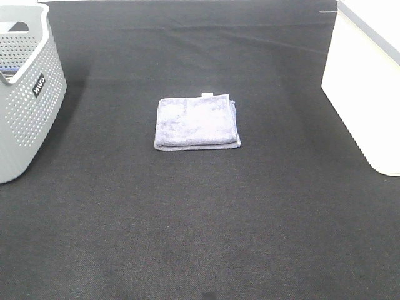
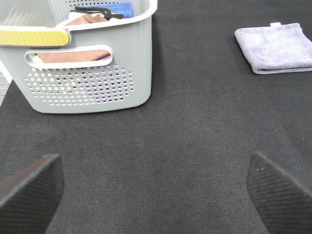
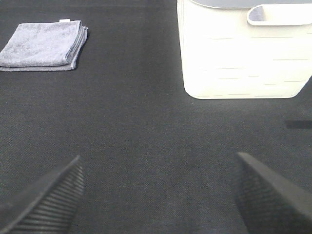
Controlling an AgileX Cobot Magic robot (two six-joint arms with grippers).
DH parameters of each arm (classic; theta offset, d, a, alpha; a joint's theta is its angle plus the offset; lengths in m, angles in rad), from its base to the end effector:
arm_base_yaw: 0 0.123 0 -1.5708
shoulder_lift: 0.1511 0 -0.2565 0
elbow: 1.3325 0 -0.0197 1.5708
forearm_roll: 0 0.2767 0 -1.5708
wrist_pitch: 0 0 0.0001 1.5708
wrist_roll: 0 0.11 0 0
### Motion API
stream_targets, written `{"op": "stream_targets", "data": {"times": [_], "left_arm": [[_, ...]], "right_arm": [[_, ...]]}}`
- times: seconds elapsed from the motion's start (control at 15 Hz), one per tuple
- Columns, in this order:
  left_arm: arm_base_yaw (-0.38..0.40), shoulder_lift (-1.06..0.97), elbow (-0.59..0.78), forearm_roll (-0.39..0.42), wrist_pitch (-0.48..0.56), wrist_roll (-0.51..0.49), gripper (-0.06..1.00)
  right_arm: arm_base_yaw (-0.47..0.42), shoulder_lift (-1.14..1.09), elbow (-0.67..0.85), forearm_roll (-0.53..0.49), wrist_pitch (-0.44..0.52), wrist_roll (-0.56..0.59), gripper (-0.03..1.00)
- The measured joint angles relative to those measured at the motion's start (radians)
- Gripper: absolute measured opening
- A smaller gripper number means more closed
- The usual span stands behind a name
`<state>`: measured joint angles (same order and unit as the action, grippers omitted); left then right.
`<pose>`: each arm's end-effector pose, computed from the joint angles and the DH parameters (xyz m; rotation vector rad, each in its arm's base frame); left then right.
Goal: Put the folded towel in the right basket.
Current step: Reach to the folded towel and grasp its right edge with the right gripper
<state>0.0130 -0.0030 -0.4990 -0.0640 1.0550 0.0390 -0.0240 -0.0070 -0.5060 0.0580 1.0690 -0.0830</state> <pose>0.0636 -0.0053 0.2817 0.0293 2.0350 -0.0438 0.0615 0.0041 0.2827 -0.0635 2.0372 0.0022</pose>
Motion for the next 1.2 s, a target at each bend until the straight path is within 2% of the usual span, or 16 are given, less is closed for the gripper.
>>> {"op": "stream_targets", "data": {"times": [1.2], "left_arm": [[0.000, 0.000, 0.000, 0.000, 0.000, 0.000, 0.97]], "right_arm": [[0.000, 0.000, 0.000, 0.000, 0.000, 0.000, 0.78]]}}
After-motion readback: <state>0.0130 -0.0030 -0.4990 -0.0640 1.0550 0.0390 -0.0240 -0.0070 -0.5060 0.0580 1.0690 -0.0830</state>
